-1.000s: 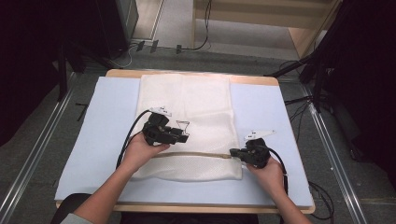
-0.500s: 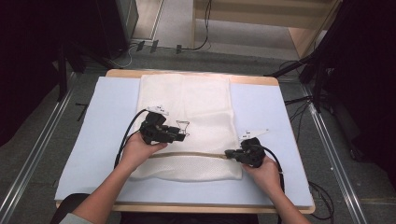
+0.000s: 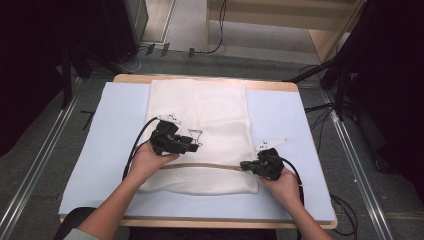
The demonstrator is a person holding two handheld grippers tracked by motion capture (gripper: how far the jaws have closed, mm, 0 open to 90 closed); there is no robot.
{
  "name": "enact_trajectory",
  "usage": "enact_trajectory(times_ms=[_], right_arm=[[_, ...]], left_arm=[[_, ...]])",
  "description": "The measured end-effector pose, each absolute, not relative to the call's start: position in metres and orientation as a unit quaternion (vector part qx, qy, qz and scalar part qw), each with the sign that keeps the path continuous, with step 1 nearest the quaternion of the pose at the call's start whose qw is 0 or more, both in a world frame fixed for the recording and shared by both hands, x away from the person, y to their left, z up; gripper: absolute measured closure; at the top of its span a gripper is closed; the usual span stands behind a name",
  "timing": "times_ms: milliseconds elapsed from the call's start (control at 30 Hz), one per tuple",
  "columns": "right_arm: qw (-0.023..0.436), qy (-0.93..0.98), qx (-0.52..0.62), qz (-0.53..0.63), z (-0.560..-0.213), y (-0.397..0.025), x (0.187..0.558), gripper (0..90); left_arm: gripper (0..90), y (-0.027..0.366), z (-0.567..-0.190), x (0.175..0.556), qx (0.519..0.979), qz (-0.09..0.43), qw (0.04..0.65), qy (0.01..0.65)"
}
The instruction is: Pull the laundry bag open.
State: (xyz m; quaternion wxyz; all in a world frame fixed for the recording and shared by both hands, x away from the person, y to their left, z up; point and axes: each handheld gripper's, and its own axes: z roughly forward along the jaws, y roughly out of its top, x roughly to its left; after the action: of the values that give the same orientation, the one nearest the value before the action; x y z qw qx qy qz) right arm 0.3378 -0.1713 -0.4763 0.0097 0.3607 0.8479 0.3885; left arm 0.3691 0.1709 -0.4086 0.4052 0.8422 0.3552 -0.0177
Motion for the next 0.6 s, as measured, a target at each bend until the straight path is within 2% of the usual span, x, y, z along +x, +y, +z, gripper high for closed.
enact_trajectory(times_ms=[67,333,600], right_arm=[[0.011,0.847,0.36,0.39,-0.4771,-0.1701,0.3387,90.0],[-0.045,0.84,0.369,0.396,-0.4763,-0.1734,0.3396,90.0],[-0.043,0.844,0.35,0.405,-0.4718,-0.1647,0.3354,90.0]], left_arm=[[54.9,0.1709,-0.409,0.3699,0.842,-0.018,0.404,0.357],[54.9,0.1714,-0.4094,0.3698,0.843,-0.018,0.403,0.356],[54.9,0.1709,-0.4096,0.3689,0.843,-0.017,0.405,0.354]])
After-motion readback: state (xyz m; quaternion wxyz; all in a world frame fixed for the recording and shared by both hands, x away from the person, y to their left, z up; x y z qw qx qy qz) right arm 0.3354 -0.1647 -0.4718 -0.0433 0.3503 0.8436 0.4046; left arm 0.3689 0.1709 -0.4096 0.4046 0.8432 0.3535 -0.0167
